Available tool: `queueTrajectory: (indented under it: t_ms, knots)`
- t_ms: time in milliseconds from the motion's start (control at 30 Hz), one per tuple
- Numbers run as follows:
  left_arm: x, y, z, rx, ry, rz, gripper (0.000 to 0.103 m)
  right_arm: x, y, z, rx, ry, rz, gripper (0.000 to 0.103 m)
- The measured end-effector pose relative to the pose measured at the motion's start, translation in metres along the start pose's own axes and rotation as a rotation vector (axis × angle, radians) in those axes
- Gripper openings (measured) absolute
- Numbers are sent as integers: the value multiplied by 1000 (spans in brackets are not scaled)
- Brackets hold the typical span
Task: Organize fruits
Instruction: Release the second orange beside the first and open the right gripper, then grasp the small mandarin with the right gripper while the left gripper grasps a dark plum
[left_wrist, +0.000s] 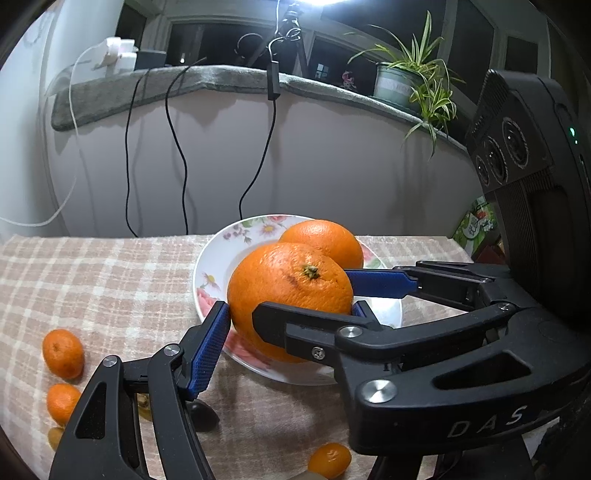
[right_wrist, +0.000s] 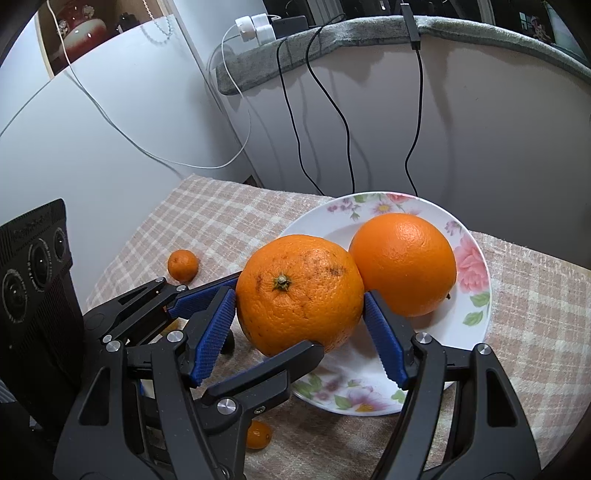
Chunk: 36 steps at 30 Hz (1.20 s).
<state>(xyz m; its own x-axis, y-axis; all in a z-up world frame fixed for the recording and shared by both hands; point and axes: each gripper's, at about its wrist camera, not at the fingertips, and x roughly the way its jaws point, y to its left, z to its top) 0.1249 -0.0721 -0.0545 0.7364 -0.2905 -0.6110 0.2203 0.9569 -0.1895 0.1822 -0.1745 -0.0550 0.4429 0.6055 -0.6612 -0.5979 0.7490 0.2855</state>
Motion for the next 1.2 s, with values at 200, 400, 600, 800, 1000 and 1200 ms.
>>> queueTrajectory:
  t_ms: [200, 400, 600, 800, 1000, 1200]
  knots:
    - [-10, -1, 4, 13, -42, 8, 68, -8, 4, 4, -18, -38, -14, 80]
    - [-13, 2, 3, 6, -40, 9, 69, -12, 6, 3, -21, -43, -21, 81]
    - [-18, -2, 2, 23, -54, 4, 70, -17, 9, 0, -26, -51, -31, 83]
    - [-27, -4, -1, 30, -65, 13, 70, -27, 14, -4, -35, -70, -44, 84]
    - [-42, 7, -9, 6, -76, 15, 70, -42, 13, -10, -22, -91, -47, 85]
    - [-60, 21, -20, 4, -84, 41, 70, -56, 11, -20, 0, -115, -42, 85]
